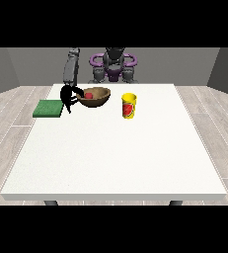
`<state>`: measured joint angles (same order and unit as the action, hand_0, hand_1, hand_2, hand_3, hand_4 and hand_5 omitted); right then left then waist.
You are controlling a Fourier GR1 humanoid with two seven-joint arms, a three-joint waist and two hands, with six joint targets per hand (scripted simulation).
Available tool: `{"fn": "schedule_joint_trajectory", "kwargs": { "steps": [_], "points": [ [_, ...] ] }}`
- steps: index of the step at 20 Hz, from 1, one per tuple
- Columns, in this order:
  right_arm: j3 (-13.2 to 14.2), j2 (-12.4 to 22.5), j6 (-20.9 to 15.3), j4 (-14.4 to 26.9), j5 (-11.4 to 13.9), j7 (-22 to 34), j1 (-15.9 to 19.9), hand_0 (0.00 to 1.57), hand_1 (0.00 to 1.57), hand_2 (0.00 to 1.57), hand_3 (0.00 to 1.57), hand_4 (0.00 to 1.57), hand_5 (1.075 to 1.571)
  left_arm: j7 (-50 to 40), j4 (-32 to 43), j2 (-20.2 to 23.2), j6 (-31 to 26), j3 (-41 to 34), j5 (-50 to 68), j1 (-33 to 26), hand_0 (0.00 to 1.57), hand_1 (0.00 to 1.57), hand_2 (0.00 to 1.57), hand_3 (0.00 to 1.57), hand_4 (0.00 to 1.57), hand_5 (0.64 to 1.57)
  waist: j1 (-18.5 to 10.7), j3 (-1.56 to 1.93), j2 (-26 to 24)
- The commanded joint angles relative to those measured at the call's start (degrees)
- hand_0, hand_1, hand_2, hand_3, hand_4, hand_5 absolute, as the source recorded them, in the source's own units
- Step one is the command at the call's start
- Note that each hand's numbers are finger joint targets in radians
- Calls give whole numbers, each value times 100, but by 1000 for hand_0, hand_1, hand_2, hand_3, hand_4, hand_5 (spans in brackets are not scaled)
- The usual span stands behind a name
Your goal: Pick the cup and pour the ball into the bowl, then pick the bowl and place it on the pad
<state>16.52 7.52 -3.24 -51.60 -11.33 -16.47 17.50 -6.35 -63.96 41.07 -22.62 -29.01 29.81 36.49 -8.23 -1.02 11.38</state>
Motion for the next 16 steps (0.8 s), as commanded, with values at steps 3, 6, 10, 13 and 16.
{"fn": "schedule_joint_trajectory", "kwargs": {
  "steps": [3,6,10,13,16],
  "points": [
    [-406,287,-291,-390,199,1968,224,1571,1571,1571,1571,1035,1539,204,840,339,-119,-276,-154,-376,0,0,0,0,727,1569,581,91,-533],
    [-355,829,-115,-660,160,2568,524,1571,1571,1571,1571,1026,1541,739,1059,233,-347,-327,-259,-738,0,0,0,0,715,1568,725,92,-590],
    [-430,1192,29,-580,385,2562,627,1571,1571,1571,1571,973,1564,526,1215,573,-285,-422,-161,-532,0,0,0,0,703,1565,881,99,-522],
    [-47,2086,557,-78,360,2196,801,1571,1571,1571,1571,996,1571,511,838,437,-137,-367,-71,-354,0,0,0,0,702,1566,698,105,-119],
    [-30,1997,429,28,394,2017,1159,1571,1571,1571,1571,996,1571,850,808,345,2,-262,-267,-366,0,0,0,0,704,1562,666,104,125]
  ]
}}
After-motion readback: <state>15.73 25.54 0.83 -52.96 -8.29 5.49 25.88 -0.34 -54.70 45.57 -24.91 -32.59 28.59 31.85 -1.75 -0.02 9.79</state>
